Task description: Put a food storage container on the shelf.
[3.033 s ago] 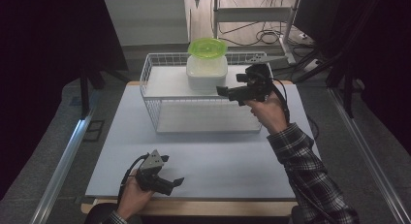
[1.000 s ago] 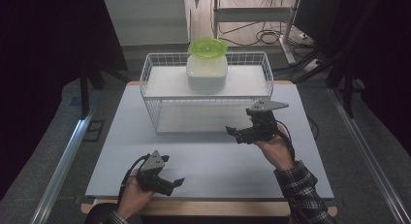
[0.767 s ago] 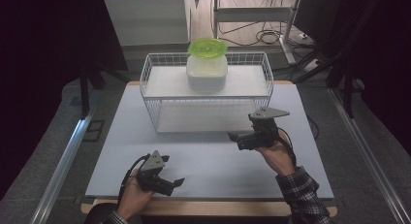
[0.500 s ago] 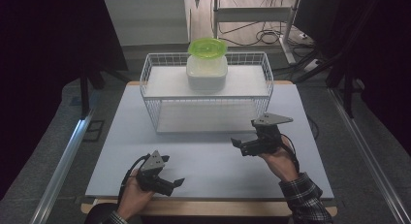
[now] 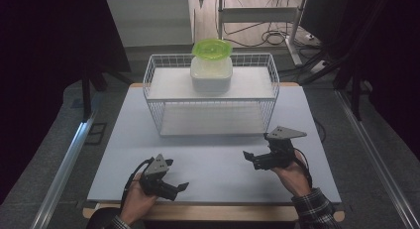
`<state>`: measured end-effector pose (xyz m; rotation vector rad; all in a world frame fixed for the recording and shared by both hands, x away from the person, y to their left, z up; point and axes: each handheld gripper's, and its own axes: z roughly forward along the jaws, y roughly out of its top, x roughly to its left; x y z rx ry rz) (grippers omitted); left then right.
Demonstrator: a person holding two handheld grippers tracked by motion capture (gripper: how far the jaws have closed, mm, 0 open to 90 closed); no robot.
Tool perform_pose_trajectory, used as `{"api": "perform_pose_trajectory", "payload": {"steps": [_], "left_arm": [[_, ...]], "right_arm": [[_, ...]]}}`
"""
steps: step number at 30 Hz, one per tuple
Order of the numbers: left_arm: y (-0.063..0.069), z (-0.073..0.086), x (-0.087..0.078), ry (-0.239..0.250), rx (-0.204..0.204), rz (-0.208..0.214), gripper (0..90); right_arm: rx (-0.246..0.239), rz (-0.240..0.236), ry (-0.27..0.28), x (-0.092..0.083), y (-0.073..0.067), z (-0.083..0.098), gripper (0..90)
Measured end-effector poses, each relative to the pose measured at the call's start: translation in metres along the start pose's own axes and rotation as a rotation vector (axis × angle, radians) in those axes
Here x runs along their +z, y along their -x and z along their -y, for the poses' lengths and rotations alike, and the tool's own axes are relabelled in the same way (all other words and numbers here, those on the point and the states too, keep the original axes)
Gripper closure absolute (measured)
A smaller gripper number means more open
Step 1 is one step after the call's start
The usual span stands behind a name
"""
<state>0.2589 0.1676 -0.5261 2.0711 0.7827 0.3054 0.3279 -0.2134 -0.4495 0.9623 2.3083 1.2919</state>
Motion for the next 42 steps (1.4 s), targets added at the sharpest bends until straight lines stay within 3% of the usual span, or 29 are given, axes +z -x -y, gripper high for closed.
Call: {"api": "perform_pose_trajectory", "payload": {"steps": [22, 30, 42], "left_arm": [[0.000, 0.001, 0.002, -0.023, 0.007, -0.003, 1.4], [0.000, 0.001, 0.003, -0.033, 0.012, -0.004, 1.4], [0.000, 0.001, 0.004, -0.041, 0.012, -0.006, 1.4]], "right_arm": [[0.012, 0.068, -0.073, -0.001, 0.005, 0.043, 0.0], [0.022, 0.066, -0.113, 0.003, 0.005, 0.055, 0.0], [-0.014, 0.063, -0.195, 0.016, 0.004, 0.064, 0.0]]}}
